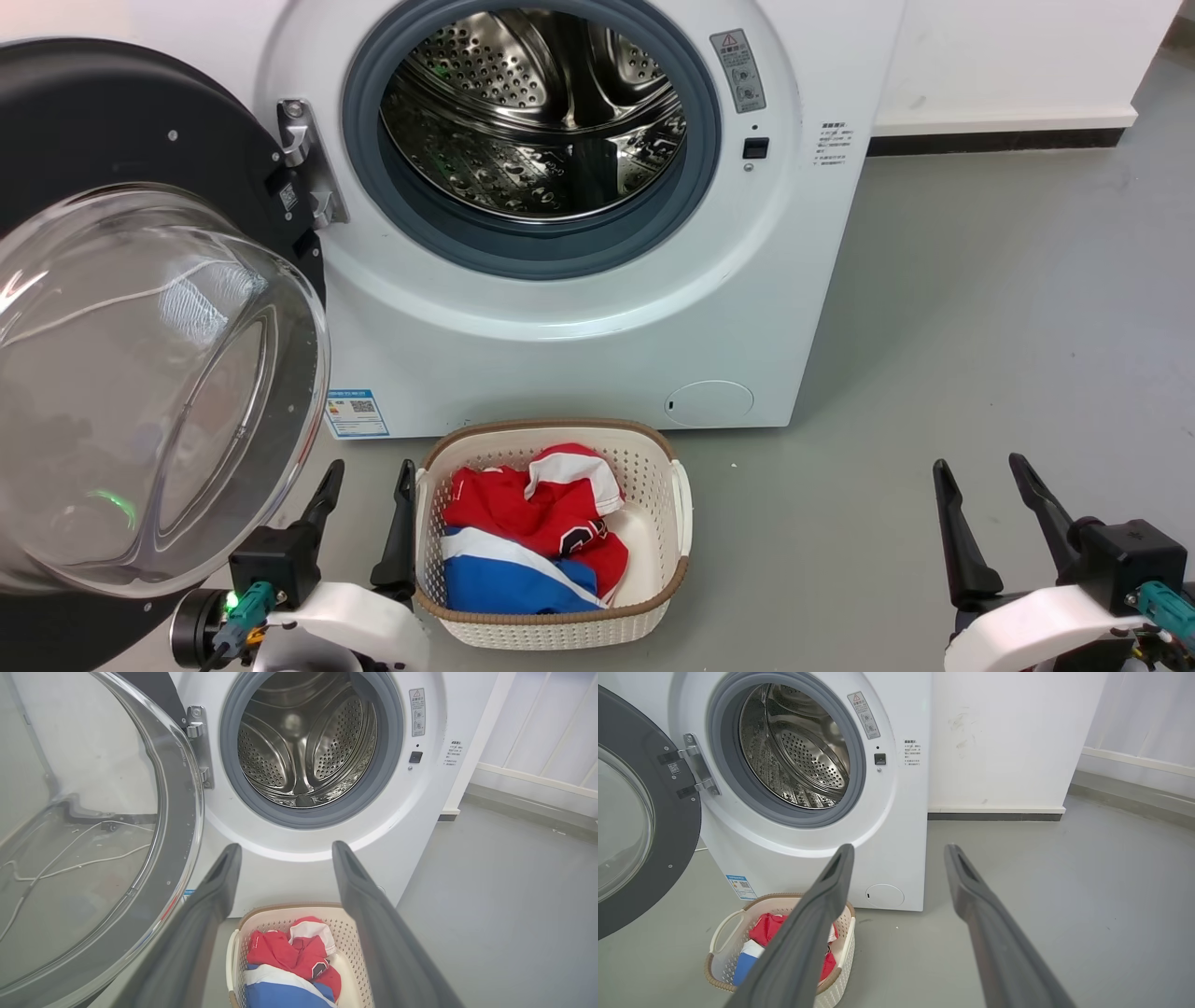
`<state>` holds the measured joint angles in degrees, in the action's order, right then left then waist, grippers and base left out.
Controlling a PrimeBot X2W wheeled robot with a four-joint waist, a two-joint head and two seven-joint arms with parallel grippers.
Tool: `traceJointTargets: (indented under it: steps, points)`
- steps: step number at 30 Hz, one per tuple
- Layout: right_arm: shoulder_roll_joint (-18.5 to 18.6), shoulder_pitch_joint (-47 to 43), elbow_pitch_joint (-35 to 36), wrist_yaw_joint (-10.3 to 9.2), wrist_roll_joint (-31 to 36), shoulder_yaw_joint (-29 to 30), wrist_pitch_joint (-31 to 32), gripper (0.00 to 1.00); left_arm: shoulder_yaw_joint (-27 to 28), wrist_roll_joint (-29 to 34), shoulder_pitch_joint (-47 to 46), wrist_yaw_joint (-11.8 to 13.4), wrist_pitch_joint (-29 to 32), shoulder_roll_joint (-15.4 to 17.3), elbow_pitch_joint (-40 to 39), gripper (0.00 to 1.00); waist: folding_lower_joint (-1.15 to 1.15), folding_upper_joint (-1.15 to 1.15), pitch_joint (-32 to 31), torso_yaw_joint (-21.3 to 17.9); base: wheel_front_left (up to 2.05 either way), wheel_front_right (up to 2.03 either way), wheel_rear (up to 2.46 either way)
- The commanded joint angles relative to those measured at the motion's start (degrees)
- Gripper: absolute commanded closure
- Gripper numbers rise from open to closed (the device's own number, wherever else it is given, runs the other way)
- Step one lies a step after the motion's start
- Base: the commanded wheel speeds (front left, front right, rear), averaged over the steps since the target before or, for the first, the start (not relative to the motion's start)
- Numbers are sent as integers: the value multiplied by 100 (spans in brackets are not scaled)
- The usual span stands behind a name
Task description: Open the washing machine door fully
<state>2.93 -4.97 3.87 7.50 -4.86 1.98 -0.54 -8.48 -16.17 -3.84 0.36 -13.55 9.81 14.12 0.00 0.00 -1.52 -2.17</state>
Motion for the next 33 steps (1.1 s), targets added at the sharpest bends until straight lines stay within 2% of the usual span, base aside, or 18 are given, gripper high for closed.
traceJointTargets:
  steps: [1, 33]
  points:
    - [-9, -68, 35, -2, 40, -14, -2, 0, 33, -17, 19, 18, -36, 21, 34, 0, 0, 0, -5, -8, 0, 0, 0]
    - [-9, 4, -149, -2, -38, -11, -196, 0, -24, 26, -17, 153, -119, 186, 134, 0, 0, 0, -28, 202, 0, 0, 0]
